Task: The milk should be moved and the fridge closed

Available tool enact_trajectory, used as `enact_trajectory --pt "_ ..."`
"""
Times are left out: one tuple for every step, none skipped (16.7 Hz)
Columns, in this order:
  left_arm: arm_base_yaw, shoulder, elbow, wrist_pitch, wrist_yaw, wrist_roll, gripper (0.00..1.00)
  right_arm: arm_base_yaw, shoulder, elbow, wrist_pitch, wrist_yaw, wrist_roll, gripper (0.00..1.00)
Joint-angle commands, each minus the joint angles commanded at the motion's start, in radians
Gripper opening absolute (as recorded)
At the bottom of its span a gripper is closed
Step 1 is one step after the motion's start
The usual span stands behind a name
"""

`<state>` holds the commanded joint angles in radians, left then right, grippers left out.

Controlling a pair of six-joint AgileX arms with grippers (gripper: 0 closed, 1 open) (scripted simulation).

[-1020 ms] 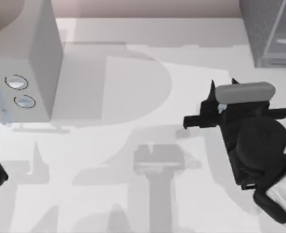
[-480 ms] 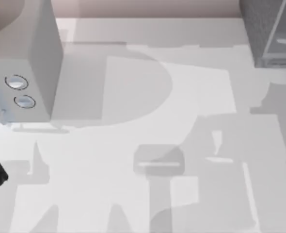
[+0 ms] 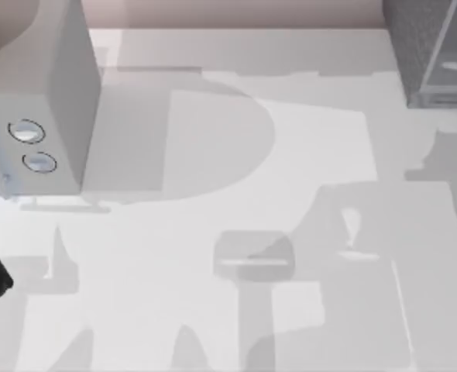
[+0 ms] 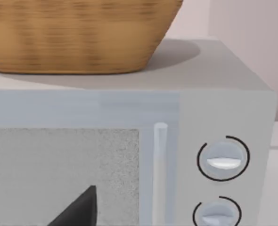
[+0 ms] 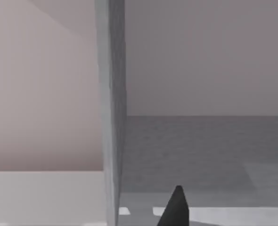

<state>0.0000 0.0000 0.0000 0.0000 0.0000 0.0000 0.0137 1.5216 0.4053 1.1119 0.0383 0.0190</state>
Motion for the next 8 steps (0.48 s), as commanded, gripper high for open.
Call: enact_trajectory --pt "0.000 0.000 0.000 0.000 0.000 0.000 1.00 -0.007 0.023 0.020 -0.008 -0.006 0.001 0.00" --pt "0.000 0.000 0.000 0.000 0.000 0.000 1.00 -0.017 0.056 0.049 -0.019 -0.015 0.001 0.00" --pt "0.000 0.000 0.000 0.000 0.000 0.000 1.00 -0.030 0.101 0.091 -0.032 -0.026 0.000 0.00" --pt "0.000 0.000 0.000 0.000 0.000 0.000 1.00 -0.044 0.153 0.141 -0.048 -0.040 -0.002 0.00" --pt "0.000 0.000 0.000 0.000 0.000 0.000 1.00 -0.061 0.214 0.202 -0.064 -0.055 -0.004 0.00" --pt "0.000 0.000 0.000 0.000 0.000 0.000 1.00 -0.079 0.279 0.270 -0.082 -0.072 -0.006 0.00" --pt "0.000 0.000 0.000 0.000 0.000 0.000 1.00 -0.097 0.346 0.345 -0.101 -0.091 -0.009 0.00" --pt "0.000 0.000 0.000 0.000 0.000 0.000 1.00 -0.116 0.412 0.424 -0.120 -0.111 -0.011 0.00"
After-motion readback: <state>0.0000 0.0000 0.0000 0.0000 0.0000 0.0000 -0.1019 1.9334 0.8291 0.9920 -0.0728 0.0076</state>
